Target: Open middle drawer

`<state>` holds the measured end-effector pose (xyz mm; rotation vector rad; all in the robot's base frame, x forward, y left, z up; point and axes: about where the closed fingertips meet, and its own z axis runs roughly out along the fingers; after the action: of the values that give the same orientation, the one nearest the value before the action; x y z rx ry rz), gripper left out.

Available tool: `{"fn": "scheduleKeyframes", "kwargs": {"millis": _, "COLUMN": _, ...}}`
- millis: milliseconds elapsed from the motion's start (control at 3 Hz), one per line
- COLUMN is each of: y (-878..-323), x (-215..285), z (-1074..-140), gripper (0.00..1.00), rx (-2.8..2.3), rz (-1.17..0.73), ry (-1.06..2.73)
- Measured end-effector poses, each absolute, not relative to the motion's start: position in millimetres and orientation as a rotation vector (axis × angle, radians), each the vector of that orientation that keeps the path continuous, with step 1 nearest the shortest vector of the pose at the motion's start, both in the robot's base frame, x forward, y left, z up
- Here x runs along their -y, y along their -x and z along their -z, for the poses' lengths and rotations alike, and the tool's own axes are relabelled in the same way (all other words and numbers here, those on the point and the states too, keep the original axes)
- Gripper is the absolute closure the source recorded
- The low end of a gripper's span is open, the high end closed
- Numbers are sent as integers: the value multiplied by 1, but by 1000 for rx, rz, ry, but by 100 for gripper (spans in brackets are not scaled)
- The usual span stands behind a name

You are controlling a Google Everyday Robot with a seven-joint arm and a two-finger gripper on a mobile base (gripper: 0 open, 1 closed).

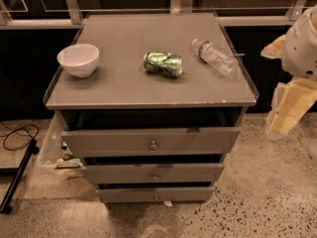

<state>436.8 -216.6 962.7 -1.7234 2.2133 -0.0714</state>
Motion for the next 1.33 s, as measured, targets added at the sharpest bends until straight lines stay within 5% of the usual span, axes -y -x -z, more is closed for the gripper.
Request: {"fn": "scheduleKeyframes", "kwargs": {"millis": 1333, "y": -403, "x": 211, "z": -776, "gripper": 0, "rx": -1945, "rz": -251, "ry": 1737}}
